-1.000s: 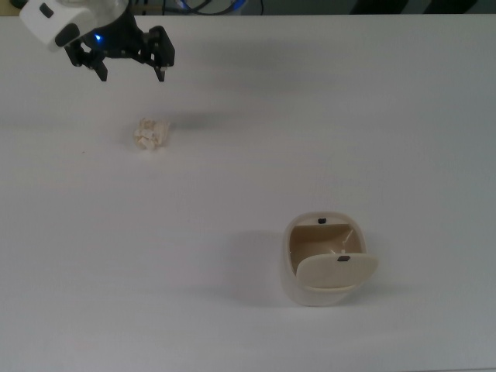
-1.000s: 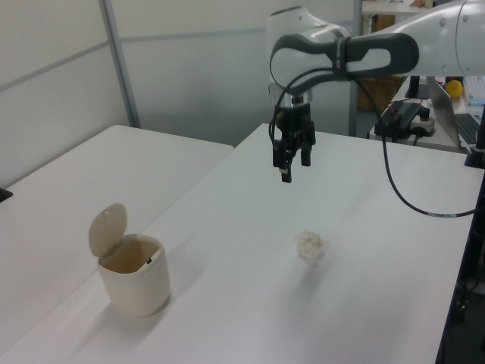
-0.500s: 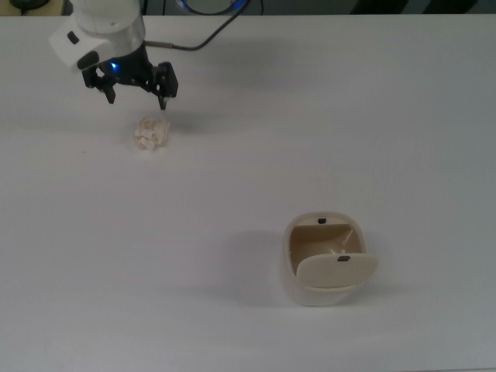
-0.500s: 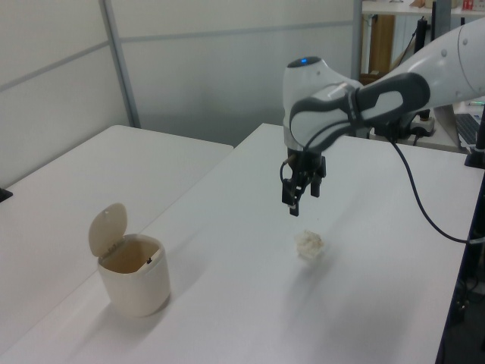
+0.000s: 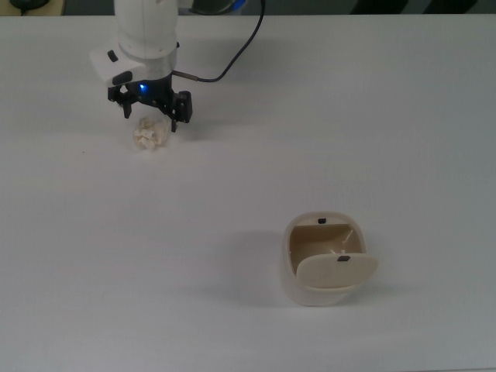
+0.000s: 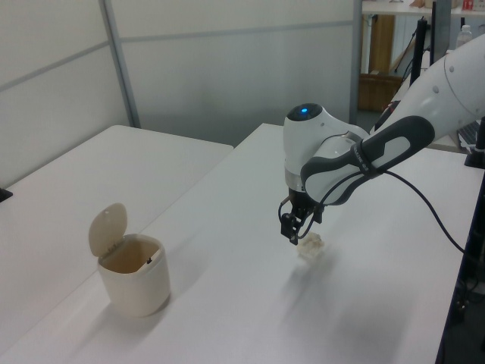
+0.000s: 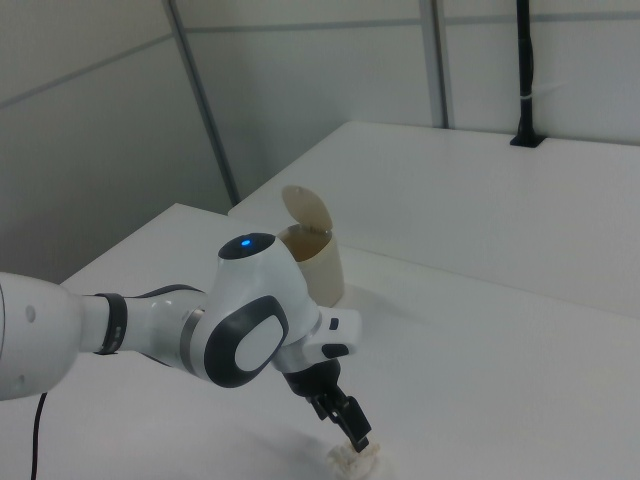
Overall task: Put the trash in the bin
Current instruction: 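Lower the gripper onto the paper ball and close on it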
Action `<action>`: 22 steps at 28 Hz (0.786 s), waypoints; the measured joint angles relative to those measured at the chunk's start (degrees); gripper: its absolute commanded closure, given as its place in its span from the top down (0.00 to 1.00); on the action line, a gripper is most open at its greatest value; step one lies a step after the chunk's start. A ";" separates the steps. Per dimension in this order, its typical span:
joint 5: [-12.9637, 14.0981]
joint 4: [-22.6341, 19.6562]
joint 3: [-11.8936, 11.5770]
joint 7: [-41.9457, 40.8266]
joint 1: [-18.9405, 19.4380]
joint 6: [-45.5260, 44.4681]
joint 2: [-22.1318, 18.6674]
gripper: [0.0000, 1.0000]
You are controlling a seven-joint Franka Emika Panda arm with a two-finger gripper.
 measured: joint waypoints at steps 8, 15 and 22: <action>0.00 -0.08 -0.02 0.78 -0.06 0.23 1.34 1.00; 0.00 -0.11 -0.11 1.59 -0.17 3.38 3.73 1.00; -1.73 -0.13 -0.45 2.06 -0.62 7.30 7.49 0.71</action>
